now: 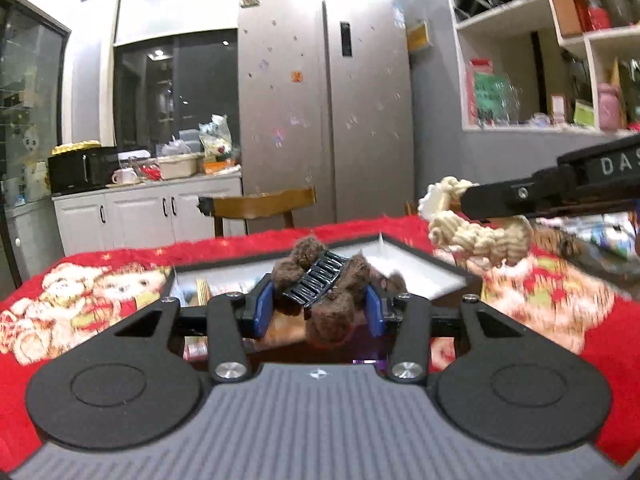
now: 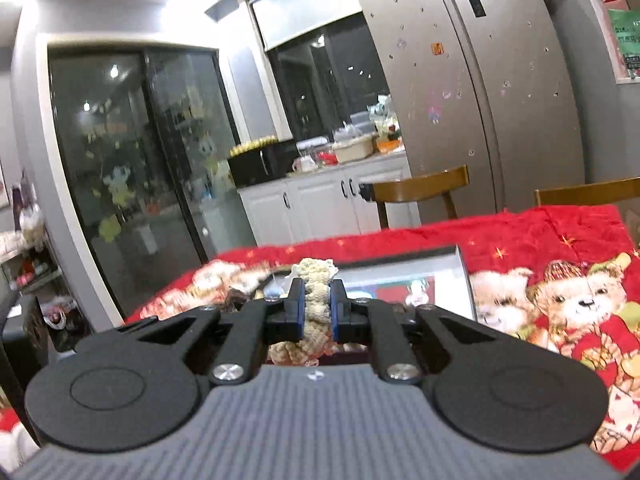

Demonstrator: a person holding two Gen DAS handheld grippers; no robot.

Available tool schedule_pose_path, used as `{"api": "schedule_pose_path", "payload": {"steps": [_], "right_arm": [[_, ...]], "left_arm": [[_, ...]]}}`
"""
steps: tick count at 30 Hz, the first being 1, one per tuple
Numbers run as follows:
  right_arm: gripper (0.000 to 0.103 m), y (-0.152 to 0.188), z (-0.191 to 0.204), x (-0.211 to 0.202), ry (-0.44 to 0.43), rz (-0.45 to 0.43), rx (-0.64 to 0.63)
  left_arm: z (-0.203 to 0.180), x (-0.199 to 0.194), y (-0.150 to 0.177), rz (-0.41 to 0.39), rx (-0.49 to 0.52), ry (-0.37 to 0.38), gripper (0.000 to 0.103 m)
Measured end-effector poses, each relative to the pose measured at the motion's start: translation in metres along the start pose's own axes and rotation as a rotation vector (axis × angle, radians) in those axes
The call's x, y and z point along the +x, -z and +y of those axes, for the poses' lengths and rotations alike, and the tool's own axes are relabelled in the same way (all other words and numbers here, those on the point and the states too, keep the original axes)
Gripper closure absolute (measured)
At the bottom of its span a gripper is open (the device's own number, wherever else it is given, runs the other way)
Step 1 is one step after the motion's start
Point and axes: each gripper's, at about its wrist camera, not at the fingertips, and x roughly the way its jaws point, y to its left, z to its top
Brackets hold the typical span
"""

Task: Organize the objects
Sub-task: 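Lift both held items and carry them over the black box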

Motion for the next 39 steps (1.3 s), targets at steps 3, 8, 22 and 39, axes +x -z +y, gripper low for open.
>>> {"api": "schedule_pose_path", "payload": {"steps": [3, 8, 22, 39], "right_arm": [[0.089, -0.012, -0.001, 0.005, -0.002, -0.006, 0.029], [0.089, -0.033, -0.005, 0.014, -0.008, -0.044, 0.084], [0.088, -0.081, -0.033, 0.049, -0.071, -0.129, 0.172], [0.088, -0.074, -0.084, 0.116, 0.008, -0.087, 0.291]], "left_arm": [[0.001, -0.002, -0.02, -0.044, -0.023, -0.016, 0.052], [0.004, -0.009, -0.053, -0.12, -0.065, -0.002, 0.052], [0.02, 0.024, -0.113, -0.118, -0.136, -0.086, 0.052], [0.018, 0.162, -0.111, 0.073, -0.241, -0.043, 0.052]]}}
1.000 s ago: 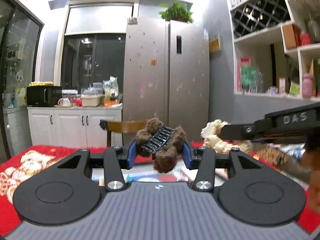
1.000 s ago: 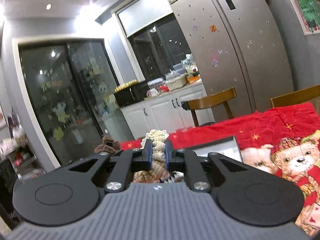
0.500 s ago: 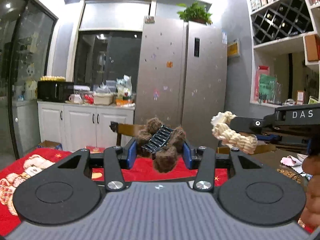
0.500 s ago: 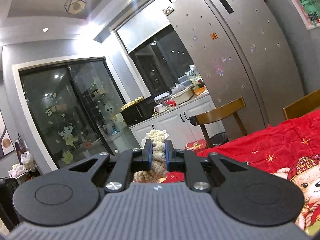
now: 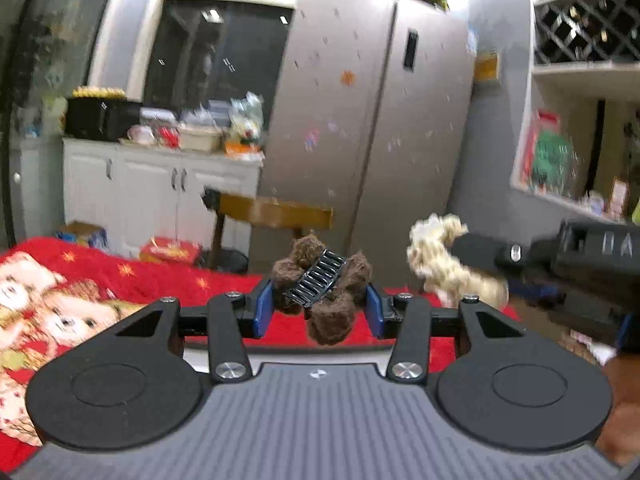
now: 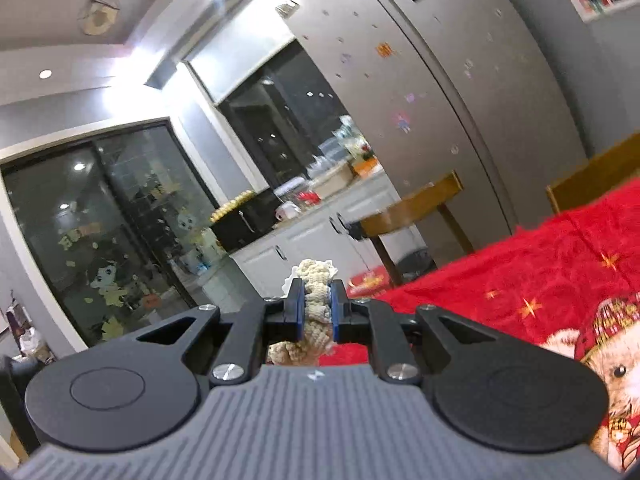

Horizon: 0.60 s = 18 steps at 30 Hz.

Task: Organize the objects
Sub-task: 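Lift both held items and carry them over the black box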

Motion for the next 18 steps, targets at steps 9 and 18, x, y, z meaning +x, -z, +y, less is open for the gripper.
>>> {"api": "schedule_pose_path", "payload": {"steps": [9, 18], "right_arm": [[0.088, 0.032, -0.025, 0.044, 0.143, 0.137, -0.019], [0.088, 0.05, -0.043, 0.058, 0.201, 0.217, 0.024]], "left_arm": [[0.019, 0.056, 0.045, 0.17, -0.035, -0.008, 0.052], [0.018, 0.071, 0.063, 0.22, 0.016, -0.028, 0.052]]}}
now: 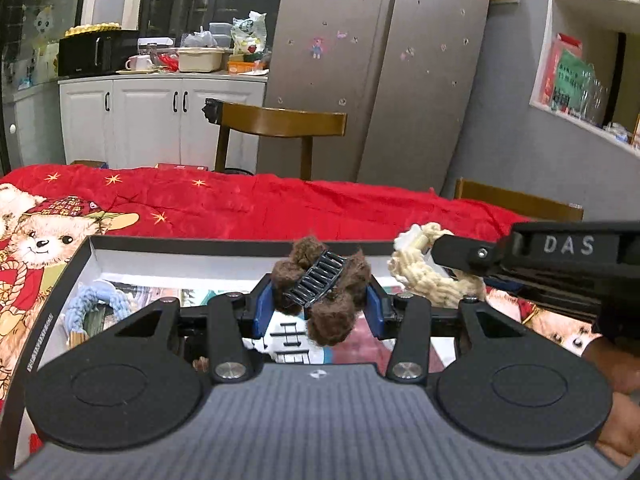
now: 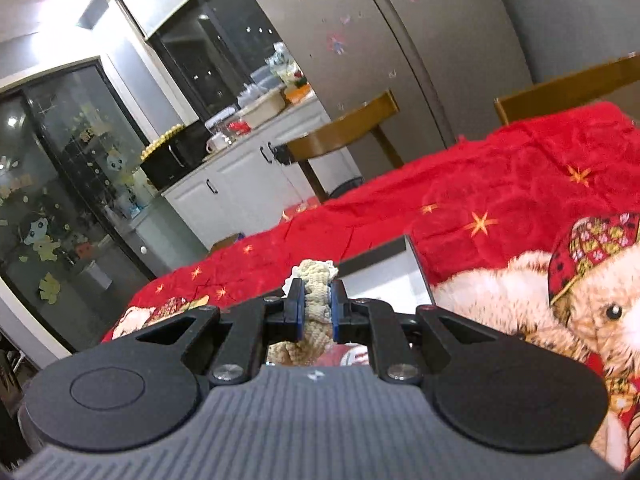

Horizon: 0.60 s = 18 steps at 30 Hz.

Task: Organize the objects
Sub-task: 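Lift both held items and carry them over the black box, then lower both items into the box and open both tools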

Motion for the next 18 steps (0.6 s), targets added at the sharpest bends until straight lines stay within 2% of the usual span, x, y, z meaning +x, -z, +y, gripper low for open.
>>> {"api": "schedule_pose_path", "payload": {"steps": [9, 18], "right_arm": [[0.088, 0.003, -0.003, 0.007, 0.012, 0.035, 0.004], [0.088, 0.004, -0.009, 0.011, 0.016, 0.06, 0.023]], "left_arm": [[-0.014, 0.005, 0.019, 0.02, 0.09, -0.068, 0.051], [-0.017, 0.003, 0.021, 0.023, 0.104, -0.079, 0.051]]}}
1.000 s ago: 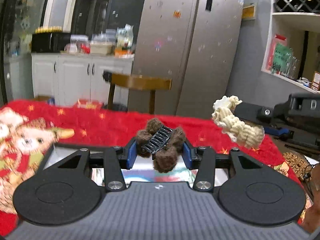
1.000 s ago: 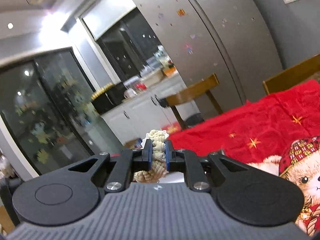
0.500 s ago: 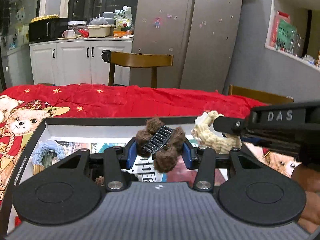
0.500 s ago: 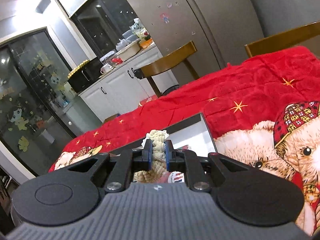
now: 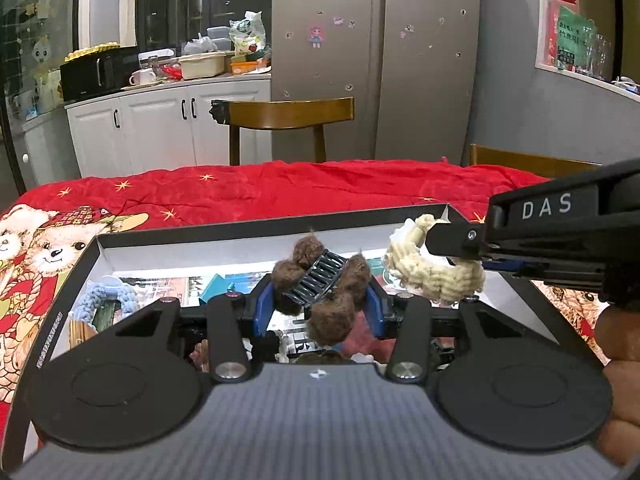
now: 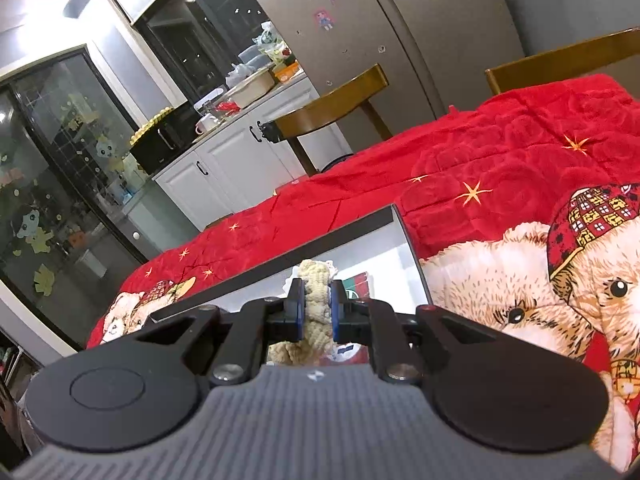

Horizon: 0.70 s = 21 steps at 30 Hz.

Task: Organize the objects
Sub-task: 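Lower both items into the box and open both tools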

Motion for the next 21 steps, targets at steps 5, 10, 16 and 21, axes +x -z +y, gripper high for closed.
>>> {"api": "schedule_pose_path", "payload": {"steps": [5, 10, 16, 21], "right_arm": [[0.088, 0.001, -0.001, 0.002, 0.005, 0.007, 0.002], [0.088, 0.001, 0.001, 0.003, 0.009, 0.019, -0.005], [0.087, 0.004, 0.001, 0.009, 0.034, 0.044, -0.021], [0.083, 0.005, 0.002, 0.014, 0.039, 0.063, -0.034]], "left_arm": [[0.0, 0.001, 0.0, 0.013, 0.0, -0.005, 0.051], [0.001, 0.004, -0.001, 0.037, -0.007, -0.013, 0.051], [0.0, 0.006, -0.002, 0.059, -0.007, -0.027, 0.051], [0.002, 0.007, -0.003, 0.077, -0.023, -0.024, 0.049]]}}
